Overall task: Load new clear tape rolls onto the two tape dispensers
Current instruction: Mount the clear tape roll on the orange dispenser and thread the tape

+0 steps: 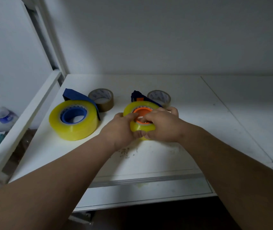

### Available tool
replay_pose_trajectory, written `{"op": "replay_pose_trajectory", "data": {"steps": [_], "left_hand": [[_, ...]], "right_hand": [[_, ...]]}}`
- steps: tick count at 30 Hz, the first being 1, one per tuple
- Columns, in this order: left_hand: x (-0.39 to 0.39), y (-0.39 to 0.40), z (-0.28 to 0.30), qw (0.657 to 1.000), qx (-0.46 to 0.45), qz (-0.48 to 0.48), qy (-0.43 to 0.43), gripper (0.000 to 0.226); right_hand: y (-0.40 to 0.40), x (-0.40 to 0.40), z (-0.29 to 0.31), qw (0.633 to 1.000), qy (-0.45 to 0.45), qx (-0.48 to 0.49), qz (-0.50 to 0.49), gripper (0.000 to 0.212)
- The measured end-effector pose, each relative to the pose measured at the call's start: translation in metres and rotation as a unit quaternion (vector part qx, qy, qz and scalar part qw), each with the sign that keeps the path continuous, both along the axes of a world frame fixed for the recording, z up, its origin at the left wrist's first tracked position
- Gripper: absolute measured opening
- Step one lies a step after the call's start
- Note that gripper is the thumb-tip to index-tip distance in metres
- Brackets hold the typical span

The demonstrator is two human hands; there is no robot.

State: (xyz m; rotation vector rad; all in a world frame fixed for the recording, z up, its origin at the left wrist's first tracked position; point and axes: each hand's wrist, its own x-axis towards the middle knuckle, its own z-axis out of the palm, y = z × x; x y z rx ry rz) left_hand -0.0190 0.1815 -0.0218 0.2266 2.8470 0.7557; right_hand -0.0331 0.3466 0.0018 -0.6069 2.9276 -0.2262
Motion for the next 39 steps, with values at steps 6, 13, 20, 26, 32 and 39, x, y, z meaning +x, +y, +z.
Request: {"op": "replay_pose_trajectory", "data": {"steps": [6, 13, 20, 26, 32, 39], "left_hand": [[-0.005, 0.037, -0.001, 1.000, -0.016, 0.027, -0.001, 0.068], [-0.005, 0.068, -0.005, 0.998, -0.019, 0.062, 0.014, 0.067], [-0.016, 0.066, 0.001, 1.000, -0.016, 0.020, 0.009, 0.064], [-0.025, 0.061, 0.010, 0.999, -0.013, -0.016, -0.025, 0.065], [-0.027, 0.056, 0.006, 0.998, -0.059, -0.029, -0.023, 0.063], [-0.023, 0.054, 0.016, 0.988, -0.152, -0.039, 0.004, 0.060]], "right_hand": [[0.033, -0.012, 0.001, 0.999, 0.010, 0.003, 0.045, 0.041], [0.060, -0.025, 0.001, 0.996, 0.011, 0.022, 0.089, 0.044], [0.062, -0.034, 0.003, 0.995, -0.004, 0.024, 0.098, 0.040], [0.056, -0.041, 0.012, 0.996, -0.033, 0.034, 0.080, 0.039], [0.049, -0.042, 0.009, 0.996, -0.042, 0.048, 0.063, 0.037], [0.046, -0.049, 0.004, 0.993, -0.070, 0.063, 0.075, 0.039]]}}
